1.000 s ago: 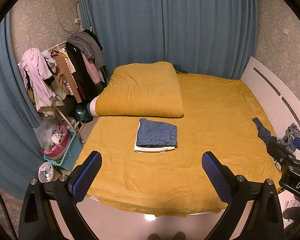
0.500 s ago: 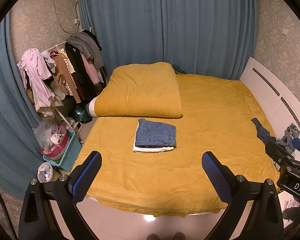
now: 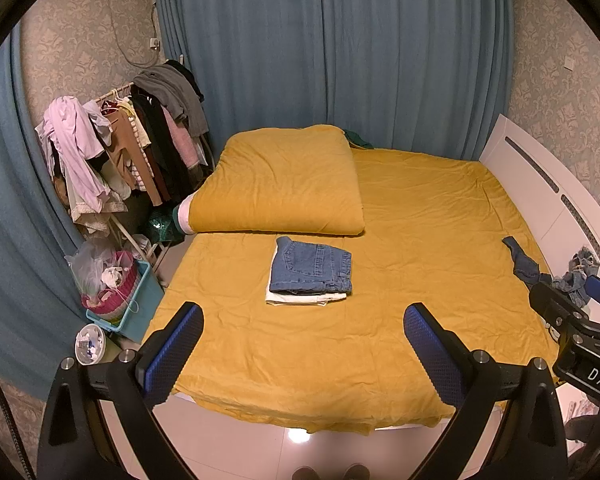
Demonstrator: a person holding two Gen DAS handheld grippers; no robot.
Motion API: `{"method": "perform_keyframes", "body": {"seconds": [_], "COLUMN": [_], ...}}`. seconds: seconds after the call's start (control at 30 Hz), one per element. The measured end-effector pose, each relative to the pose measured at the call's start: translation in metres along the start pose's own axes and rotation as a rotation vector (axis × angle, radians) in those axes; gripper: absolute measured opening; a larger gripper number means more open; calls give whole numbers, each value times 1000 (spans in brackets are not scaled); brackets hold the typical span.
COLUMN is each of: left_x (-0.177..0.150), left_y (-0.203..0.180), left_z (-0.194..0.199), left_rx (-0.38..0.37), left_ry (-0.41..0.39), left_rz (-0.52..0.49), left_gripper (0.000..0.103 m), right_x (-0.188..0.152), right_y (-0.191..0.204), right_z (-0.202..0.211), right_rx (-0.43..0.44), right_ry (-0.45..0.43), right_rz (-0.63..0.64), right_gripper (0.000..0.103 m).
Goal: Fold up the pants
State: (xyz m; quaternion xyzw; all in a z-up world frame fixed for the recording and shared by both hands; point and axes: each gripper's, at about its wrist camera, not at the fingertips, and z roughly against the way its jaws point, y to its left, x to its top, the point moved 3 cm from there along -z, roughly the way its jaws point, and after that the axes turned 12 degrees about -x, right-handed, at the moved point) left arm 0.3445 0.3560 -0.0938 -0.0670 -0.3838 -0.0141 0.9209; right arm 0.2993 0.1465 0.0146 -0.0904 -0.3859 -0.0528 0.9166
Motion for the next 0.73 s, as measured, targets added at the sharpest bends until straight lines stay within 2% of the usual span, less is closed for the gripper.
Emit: {"method": "perform_keyframes", "body": {"seconds": [0.73], "left_x": [-9], "left_y": [-4], "left_z": [17], "left_rx": [14], "left_ry": [-26], "left_rz": [-1], "left_gripper": [103], "right_x": [-5], "right_y": [-2], "right_z": [5], "right_rx": [-1], "right_ry": [2], "right_rz": [4], "right_gripper": [103]}}
